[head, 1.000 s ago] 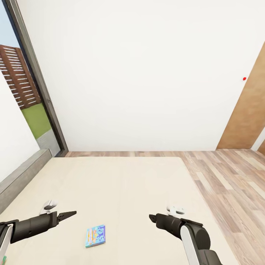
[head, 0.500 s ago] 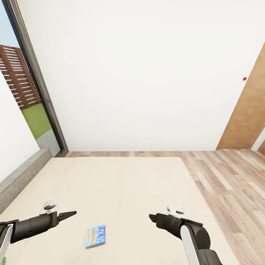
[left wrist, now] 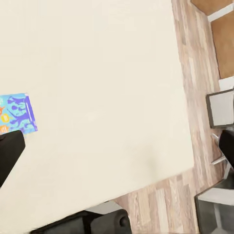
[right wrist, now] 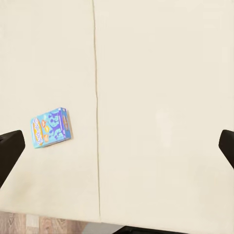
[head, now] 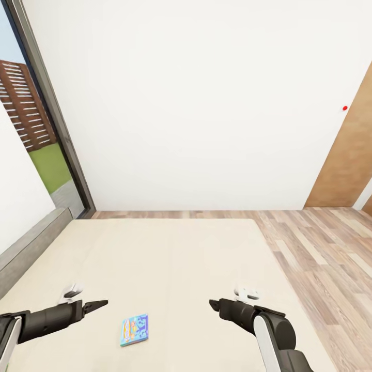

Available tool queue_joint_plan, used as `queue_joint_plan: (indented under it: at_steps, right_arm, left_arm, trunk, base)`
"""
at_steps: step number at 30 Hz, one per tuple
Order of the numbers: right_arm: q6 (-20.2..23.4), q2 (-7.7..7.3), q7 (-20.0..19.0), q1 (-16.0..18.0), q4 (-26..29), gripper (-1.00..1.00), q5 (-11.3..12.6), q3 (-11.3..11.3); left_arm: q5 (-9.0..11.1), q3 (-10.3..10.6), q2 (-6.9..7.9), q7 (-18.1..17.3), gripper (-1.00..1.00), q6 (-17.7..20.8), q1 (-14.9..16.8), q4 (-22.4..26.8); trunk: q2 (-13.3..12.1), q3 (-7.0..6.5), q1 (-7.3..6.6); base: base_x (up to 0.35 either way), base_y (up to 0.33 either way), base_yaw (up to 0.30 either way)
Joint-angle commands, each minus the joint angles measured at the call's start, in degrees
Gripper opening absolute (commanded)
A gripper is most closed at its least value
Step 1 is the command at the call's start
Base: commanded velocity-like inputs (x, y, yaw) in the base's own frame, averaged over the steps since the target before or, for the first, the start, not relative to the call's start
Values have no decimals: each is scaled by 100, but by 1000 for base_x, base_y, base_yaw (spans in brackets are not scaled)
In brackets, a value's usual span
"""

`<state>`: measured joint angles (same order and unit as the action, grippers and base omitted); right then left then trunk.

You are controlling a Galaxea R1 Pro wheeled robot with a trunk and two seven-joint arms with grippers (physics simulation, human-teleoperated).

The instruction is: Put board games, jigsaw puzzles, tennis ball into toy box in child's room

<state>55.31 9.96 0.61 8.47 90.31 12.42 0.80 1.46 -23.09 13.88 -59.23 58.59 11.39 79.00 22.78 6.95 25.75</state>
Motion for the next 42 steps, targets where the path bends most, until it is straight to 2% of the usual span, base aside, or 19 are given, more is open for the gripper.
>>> queue_joint_plan:
  at_steps: [1,2,5,6,8,9,11,12,13,14,17,18,19,22,23,29,30,35,42]
  right_arm:
    - [28,4,3,5,7,100,24,10]
    - [31,4,1,5,10,100,24,12]
    - [37,4,-4,5,17,100,24,23]
    - [42,4,-6,5,19,100,24,47]
    - [45,4,-8,5,20,100,24,84]
    - [48,4,-13,5,20,100,24,128]
    - [54,4,-21,5,21,100,24,181]
    - [59,2,-65,5,21,100,25,244]
    - [64,-1,-104,5,21,100,32,287]
    - [75,-9,-243,5,21,100,53,398]
    - [89,-48,-640,-1,21,100,119,626]
    - [92,-100,-1039,-10,22,100,190,805]
    - [91,-133,-1274,-16,22,100,229,893]
    - [76,-248,-2069,-36,22,100,329,1126]
    - [65,-327,-2606,-48,22,100,368,1235]
    - [40,-505,-3890,-70,22,100,419,1393]
    - [40,-536,-4184,-75,22,100,425,1413]
    - [44,-570,-4723,-81,22,100,434,1438]
    - [49,-580,-5169,-82,22,100,436,1433]
  left_arm:
    - [-1,-4,2,83,100,52,14,-63]
    - [-21,-3,4,187,100,51,33,-129]
    - [-65,-3,4,699,100,54,346,-462]
    - [-77,-3,3,963,100,60,634,-709]
    - [-88,-2,4,1198,100,62,962,-1039]
    - [-98,3,6,1395,100,58,1306,-1444]
    - [-115,14,12,1564,100,50,1660,-1906]
    - [-146,27,20,1726,100,41,2027,-2394]
    - [-168,33,25,1806,100,30,2213,-2641]
    - [-231,48,32,1964,100,-20,2580,-3107]
    - [-364,66,32,2204,100,-183,3072,-3711]
    - [-463,73,23,2362,100,-327,3341,-4032]
    - [-514,76,15,2440,100,-402,3454,-4166]
    - [-645,81,-15,2671,100,-589,3703,-4464]
    - [-703,82,-53,2842,100,-681,3808,-4587]
    - [-773,85,-273,3538,100,-963,3945,-4763]
    - [-781,85,-347,3784,100,-1081,3962,-4814]
    - [-794,86,-462,4283,100,-1504,3985,-5140]
    - [-796,90,-499,4455,100,-1973,3992,-5378]
  trunk:
    - [13,22,3]
    - [13,31,3]
    - [13,58,3]
    - [13,68,3]
    - [13,86,3]
    - [13,96,3]
    - [13,114,3]
    - [13,124,3]
    - [13,133,3]
    - [13,142,3]
    - [13,171,3]
    - [13,180,3]
    - [13,189,3]
    - [13,217,3]
    - [13,227,3]
    - [13,283,3]
    - [13,292,3]
    - [13,339,3]
    - [13,405,3]
  base:
    - [0,0,0]
    - [0,0,0]
    - [0,0,0]
    - [0,0,0]
    - [0,0,0]
    - [0,0,0]
    - [0,0,0]
    - [0,0,0]
    - [0,0,0]
    - [0,0,0]
    - [0,0,0]
    - [0,0,0]
    - [0,0,0]
    - [0,0,0]
    - [0,0,0]
    - [0,0,0]
    - [0,0,0]
    - [0,0,0]
    - [0,0,0]
